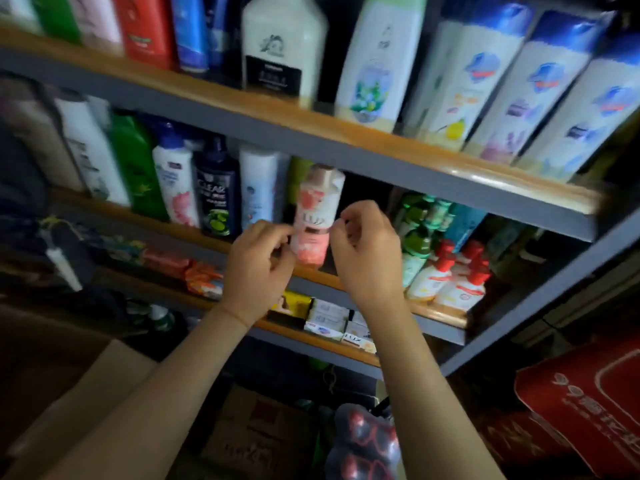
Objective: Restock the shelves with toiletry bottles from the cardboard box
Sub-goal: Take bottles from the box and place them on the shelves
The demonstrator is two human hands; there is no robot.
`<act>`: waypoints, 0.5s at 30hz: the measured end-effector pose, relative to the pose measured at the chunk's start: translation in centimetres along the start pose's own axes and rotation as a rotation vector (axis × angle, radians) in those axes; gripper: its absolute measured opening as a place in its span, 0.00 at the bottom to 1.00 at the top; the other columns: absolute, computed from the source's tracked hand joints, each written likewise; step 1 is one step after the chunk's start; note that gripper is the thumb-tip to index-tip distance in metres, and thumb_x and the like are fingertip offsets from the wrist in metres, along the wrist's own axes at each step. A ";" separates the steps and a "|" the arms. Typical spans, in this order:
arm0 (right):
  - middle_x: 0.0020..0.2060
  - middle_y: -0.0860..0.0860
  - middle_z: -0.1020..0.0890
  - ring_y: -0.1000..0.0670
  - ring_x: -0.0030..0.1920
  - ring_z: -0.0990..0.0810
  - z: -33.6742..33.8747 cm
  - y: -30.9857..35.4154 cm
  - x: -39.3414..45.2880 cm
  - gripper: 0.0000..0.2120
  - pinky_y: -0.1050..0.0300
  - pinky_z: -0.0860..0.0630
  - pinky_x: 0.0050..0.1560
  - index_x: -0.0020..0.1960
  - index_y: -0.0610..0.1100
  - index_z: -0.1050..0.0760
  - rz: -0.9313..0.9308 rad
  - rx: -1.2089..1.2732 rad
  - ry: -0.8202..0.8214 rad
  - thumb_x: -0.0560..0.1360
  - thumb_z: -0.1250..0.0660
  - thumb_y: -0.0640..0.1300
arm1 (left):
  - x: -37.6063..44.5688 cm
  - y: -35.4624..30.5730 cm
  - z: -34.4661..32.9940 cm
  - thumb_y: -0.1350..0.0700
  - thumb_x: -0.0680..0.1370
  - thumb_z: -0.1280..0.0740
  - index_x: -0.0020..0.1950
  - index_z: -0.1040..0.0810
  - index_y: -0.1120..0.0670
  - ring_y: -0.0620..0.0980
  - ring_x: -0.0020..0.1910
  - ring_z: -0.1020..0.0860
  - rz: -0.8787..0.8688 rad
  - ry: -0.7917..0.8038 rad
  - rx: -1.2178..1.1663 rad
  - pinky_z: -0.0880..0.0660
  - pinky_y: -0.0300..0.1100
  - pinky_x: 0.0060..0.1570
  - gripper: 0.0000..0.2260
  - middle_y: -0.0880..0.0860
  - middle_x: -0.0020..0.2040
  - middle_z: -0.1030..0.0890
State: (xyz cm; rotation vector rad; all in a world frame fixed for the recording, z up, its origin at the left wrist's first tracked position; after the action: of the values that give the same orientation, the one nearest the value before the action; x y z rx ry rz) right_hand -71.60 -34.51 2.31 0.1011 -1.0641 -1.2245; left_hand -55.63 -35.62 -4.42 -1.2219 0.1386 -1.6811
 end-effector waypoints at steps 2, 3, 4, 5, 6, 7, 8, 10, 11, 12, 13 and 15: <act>0.37 0.46 0.20 0.47 0.36 0.23 -6.8 0.2 -1.8 0.04 0.46 0.25 0.40 0.45 0.39 0.23 -0.086 0.063 0.275 0.77 0.36 0.38 | -3.8 5.9 2.9 0.61 0.77 0.35 0.49 0.17 0.55 0.52 0.44 0.20 0.209 0.009 0.044 0.22 0.51 0.44 0.08 0.52 0.46 0.18; 0.36 0.45 0.20 0.46 0.37 0.22 -10.2 0.5 -3.0 0.05 0.46 0.25 0.40 0.44 0.38 0.23 -0.096 0.075 0.359 0.76 0.35 0.37 | -5.9 8.7 4.5 0.61 0.77 0.35 0.48 0.17 0.54 0.52 0.42 0.20 0.314 0.011 0.078 0.22 0.50 0.44 0.07 0.51 0.45 0.17; 0.36 0.43 0.19 0.45 0.38 0.21 -13.5 1.0 -4.3 0.05 0.47 0.25 0.42 0.44 0.37 0.22 -0.108 0.083 0.439 0.76 0.35 0.37 | -8.1 11.4 6.1 0.61 0.77 0.34 0.48 0.17 0.53 0.53 0.42 0.19 0.427 0.017 0.112 0.22 0.49 0.44 0.07 0.51 0.46 0.17; 0.37 0.43 0.18 0.45 0.39 0.21 -16.9 1.8 -5.7 0.06 0.49 0.26 0.43 0.44 0.38 0.21 -0.129 0.079 0.536 0.77 0.35 0.38 | -10.3 13.8 7.8 0.60 0.77 0.35 0.48 0.17 0.53 0.53 0.43 0.20 0.540 0.016 0.143 0.23 0.48 0.45 0.07 0.52 0.46 0.17; 0.38 0.43 0.18 0.46 0.40 0.21 -20.2 2.8 -7.3 0.06 0.51 0.28 0.42 0.45 0.39 0.21 -0.152 0.071 0.647 0.78 0.35 0.40 | -12.5 16.2 9.7 0.59 0.77 0.35 0.48 0.17 0.53 0.53 0.44 0.20 0.643 0.011 0.168 0.24 0.47 0.46 0.07 0.52 0.46 0.17; 0.38 0.43 0.18 0.46 0.39 0.22 -23.4 3.8 -8.9 0.07 0.53 0.30 0.41 0.45 0.39 0.22 -0.157 0.073 0.747 0.78 0.36 0.40 | -14.6 18.5 11.7 0.59 0.77 0.35 0.49 0.17 0.53 0.53 0.46 0.20 0.735 0.008 0.190 0.24 0.47 0.48 0.08 0.52 0.47 0.18; 0.38 0.43 0.19 0.48 0.38 0.23 -26.7 5.0 -10.6 0.07 0.55 0.31 0.39 0.44 0.39 0.23 -0.145 0.079 0.835 0.78 0.36 0.40 | -16.7 20.7 13.7 0.59 0.78 0.36 0.50 0.17 0.54 0.52 0.48 0.21 0.815 0.016 0.214 0.25 0.47 0.50 0.08 0.52 0.48 0.18; 0.39 0.46 0.20 0.50 0.38 0.23 -33.1 7.7 -14.0 0.07 0.58 0.32 0.38 0.41 0.43 0.25 -0.090 0.084 0.988 0.78 0.36 0.39 | -21.0 24.7 17.9 0.57 0.80 0.37 0.53 0.18 0.53 0.50 0.53 0.23 0.959 0.056 0.269 0.26 0.45 0.54 0.08 0.51 0.53 0.20; 0.40 0.47 0.20 0.49 0.40 0.22 -36.2 9.1 -15.7 0.06 0.58 0.31 0.40 0.41 0.45 0.25 -0.062 0.087 1.060 0.77 0.35 0.40 | -23.1 26.5 20.0 0.56 0.81 0.36 0.55 0.18 0.52 0.49 0.54 0.23 1.033 0.051 0.296 0.26 0.44 0.55 0.08 0.50 0.55 0.21; 0.42 0.48 0.21 0.50 0.42 0.22 -39.3 10.5 -17.3 0.06 0.58 0.31 0.41 0.41 0.47 0.25 -0.035 0.086 1.127 0.76 0.35 0.40 | -25.3 28.1 22.1 0.56 0.81 0.36 0.57 0.19 0.52 0.49 0.55 0.24 1.099 0.016 0.333 0.26 0.45 0.56 0.08 0.51 0.56 0.22; 0.43 0.49 0.21 0.50 0.43 0.23 -42.2 11.8 -18.9 0.05 0.59 0.31 0.43 0.42 0.48 0.25 -0.007 0.081 1.198 0.76 0.35 0.41 | -27.3 29.7 24.1 0.57 0.80 0.35 0.59 0.19 0.53 0.51 0.57 0.24 1.149 -0.037 0.398 0.25 0.47 0.57 0.09 0.52 0.58 0.23; 0.45 0.50 0.23 0.50 0.45 0.23 -47.7 14.3 -22.0 0.03 0.56 0.30 0.46 0.45 0.48 0.25 0.037 0.062 1.342 0.77 0.36 0.43 | -30.7 32.3 27.3 0.58 0.77 0.32 0.64 0.22 0.55 0.59 0.62 0.27 1.226 -0.162 0.566 0.28 0.54 0.61 0.15 0.58 0.62 0.25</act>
State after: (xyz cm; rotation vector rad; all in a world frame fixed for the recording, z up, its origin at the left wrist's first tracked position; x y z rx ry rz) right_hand -26.86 -33.17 -28.61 0.8178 0.0820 -0.7916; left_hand -14.65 -16.05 -30.23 -0.5773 0.2292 -0.4775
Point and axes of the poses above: each hand's wrist, its own x-axis towards the middle knuckle, its own z-axis out of the back of the hand, y = z × x, the point moved 2 cm from there along x, towards the middle knuckle
